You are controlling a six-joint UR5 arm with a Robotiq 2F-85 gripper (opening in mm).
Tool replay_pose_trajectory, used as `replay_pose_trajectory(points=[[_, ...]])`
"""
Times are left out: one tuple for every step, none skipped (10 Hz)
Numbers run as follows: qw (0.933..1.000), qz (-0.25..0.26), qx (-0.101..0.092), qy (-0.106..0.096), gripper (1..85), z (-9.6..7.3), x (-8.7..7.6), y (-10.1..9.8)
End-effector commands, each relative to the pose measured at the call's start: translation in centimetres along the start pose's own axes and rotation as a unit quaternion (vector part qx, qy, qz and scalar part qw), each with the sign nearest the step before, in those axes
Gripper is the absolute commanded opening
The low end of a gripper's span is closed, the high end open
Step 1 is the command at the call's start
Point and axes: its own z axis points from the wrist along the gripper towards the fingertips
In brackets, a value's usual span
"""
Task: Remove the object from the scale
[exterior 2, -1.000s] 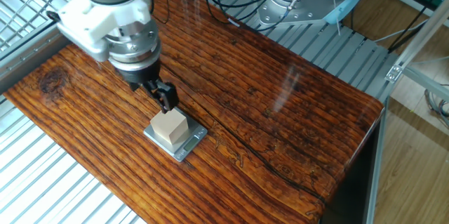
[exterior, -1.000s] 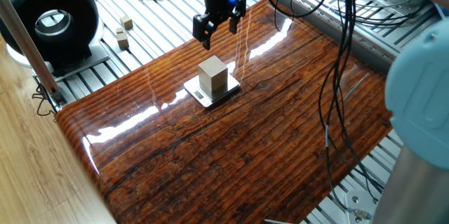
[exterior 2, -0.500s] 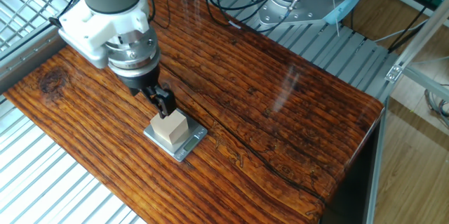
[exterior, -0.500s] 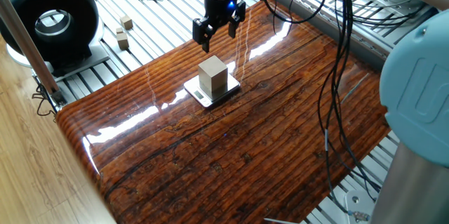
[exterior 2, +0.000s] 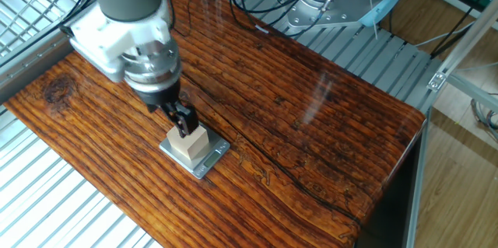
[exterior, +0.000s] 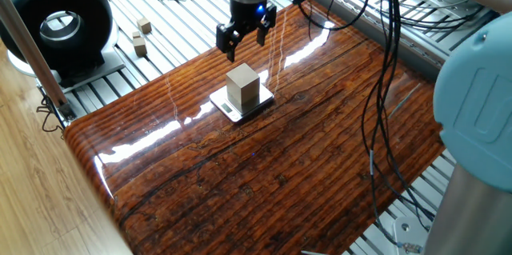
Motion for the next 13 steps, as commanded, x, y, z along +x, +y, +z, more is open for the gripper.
replay_pose_trajectory(points=[[1.0000,0.000,-0.002,-0.003,76.3,1.4,1.1,2.4],[1.0000,-0.003,-0.002,-0.001,76.3,1.1,1.9,2.5],[1.0000,-0.006,0.002,-0.002,76.3,1.0,2.3,2.1],[0.9998,-0.013,0.003,-0.012,75.7,1.6,2.3,1.3],[0.9997,-0.017,0.000,-0.015,76.0,2.1,2.6,1.1],[0.9997,-0.020,0.005,-0.014,76.3,2.1,2.7,0.8],[0.9996,-0.022,0.010,-0.015,76.3,2.1,2.6,0.6],[0.9996,-0.023,0.008,-0.017,76.3,2.2,2.3,0.7],[0.9996,-0.023,0.007,-0.017,76.3,2.2,2.1,0.9],[0.9997,-0.020,0.008,-0.016,76.3,2.2,2.0,1.2],[0.9997,-0.017,0.009,-0.013,75.3,2.3,2.0,1.3],[0.9997,-0.017,0.009,-0.013,74.3,2.7,2.1,1.0],[0.9997,-0.019,0.006,-0.015,74.3,3.0,2.0,0.9]])
